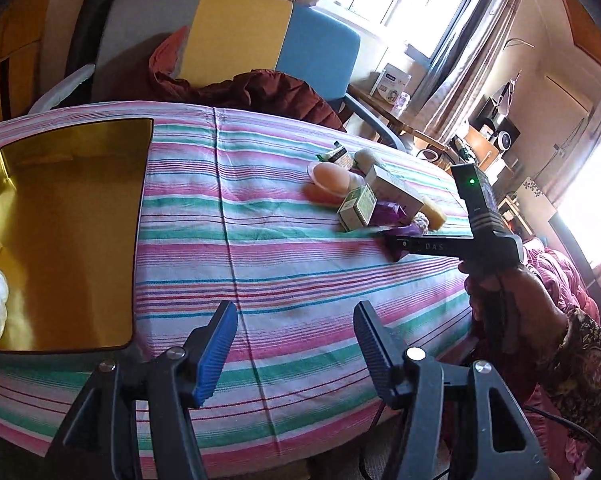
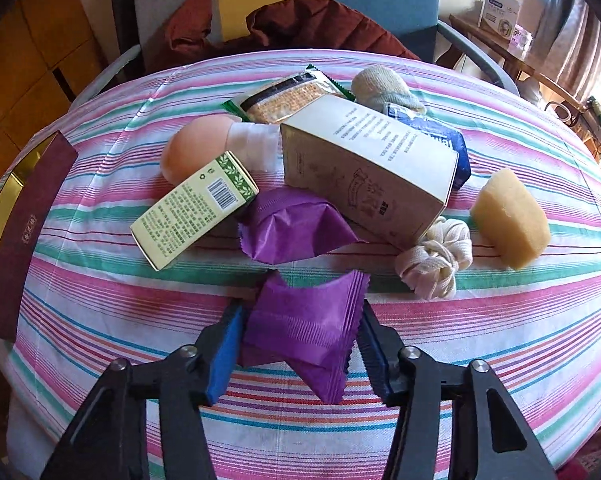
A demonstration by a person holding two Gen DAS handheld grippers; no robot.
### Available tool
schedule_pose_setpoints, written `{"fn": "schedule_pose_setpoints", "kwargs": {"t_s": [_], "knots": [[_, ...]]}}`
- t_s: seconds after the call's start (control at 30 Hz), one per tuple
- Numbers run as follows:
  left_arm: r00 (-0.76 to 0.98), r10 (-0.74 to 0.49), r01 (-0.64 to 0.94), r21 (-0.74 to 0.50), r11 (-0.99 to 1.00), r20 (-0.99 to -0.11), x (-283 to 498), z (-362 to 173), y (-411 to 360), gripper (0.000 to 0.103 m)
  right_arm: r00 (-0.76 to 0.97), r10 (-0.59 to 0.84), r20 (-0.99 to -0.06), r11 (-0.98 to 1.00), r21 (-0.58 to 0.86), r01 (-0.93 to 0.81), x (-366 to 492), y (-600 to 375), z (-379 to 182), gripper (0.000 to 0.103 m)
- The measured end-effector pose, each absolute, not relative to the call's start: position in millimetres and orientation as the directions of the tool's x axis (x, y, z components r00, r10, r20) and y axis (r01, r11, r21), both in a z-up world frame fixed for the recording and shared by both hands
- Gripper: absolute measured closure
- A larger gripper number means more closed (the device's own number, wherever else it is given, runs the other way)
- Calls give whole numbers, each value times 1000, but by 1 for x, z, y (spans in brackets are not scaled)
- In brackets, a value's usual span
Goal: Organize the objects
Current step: 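Return both tools to the items and grasp a purple sachet with the right tool, then grasp the green-and-white small box with the left tool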
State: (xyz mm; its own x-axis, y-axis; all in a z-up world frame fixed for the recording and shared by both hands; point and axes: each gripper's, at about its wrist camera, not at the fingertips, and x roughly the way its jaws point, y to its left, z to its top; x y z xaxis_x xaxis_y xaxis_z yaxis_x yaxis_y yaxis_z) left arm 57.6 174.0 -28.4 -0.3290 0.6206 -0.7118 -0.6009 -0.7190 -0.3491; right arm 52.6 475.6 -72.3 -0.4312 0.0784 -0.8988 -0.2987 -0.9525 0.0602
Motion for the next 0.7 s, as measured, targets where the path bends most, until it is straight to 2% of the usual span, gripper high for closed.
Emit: {"fn": "schedule_pose_setpoints", "kwargs": {"t_s": [0.43,0.57,0.7], "knots": [[-261,588,-662,-301,-686,-766,43,-38,231,42,-475,-10,-880,-941,169,-293,63,473,-63,57],[-271,573,-713,-238,-660,-774,36,-34,268,41,-498,-19,-867,-922,208,-326,68,481,-59,57],[-271,566,-776,-172,-607,-779,34,-35,307,34,-505,-34,-862,-878,267,-397,74,503,-61,57]]}}
